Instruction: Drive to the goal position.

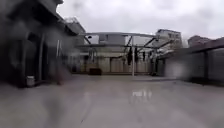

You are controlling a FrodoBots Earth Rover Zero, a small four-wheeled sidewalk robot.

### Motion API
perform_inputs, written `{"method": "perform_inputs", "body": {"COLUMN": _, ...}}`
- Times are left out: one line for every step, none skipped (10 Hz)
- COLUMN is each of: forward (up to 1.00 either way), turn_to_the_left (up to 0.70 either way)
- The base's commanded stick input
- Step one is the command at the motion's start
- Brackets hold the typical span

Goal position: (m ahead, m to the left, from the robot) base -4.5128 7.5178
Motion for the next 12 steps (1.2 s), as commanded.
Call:
{"method": "perform_inputs", "body": {"forward": 0.70, "turn_to_the_left": 0.00}}
{"method": "perform_inputs", "body": {"forward": 0.70, "turn_to_the_left": 0.00}}
{"method": "perform_inputs", "body": {"forward": 0.70, "turn_to_the_left": 0.00}}
{"method": "perform_inputs", "body": {"forward": 0.70, "turn_to_the_left": 0.00}}
{"method": "perform_inputs", "body": {"forward": 0.70, "turn_to_the_left": 0.00}}
{"method": "perform_inputs", "body": {"forward": 0.70, "turn_to_the_left": 0.00}}
{"method": "perform_inputs", "body": {"forward": 0.70, "turn_to_the_left": 0.00}}
{"method": "perform_inputs", "body": {"forward": 0.70, "turn_to_the_left": 0.00}}
{"method": "perform_inputs", "body": {"forward": 0.70, "turn_to_the_left": 0.00}}
{"method": "perform_inputs", "body": {"forward": 0.70, "turn_to_the_left": 0.00}}
{"method": "perform_inputs", "body": {"forward": 0.70, "turn_to_the_left": 0.00}}
{"method": "perform_inputs", "body": {"forward": 0.70, "turn_to_the_left": 0.00}}
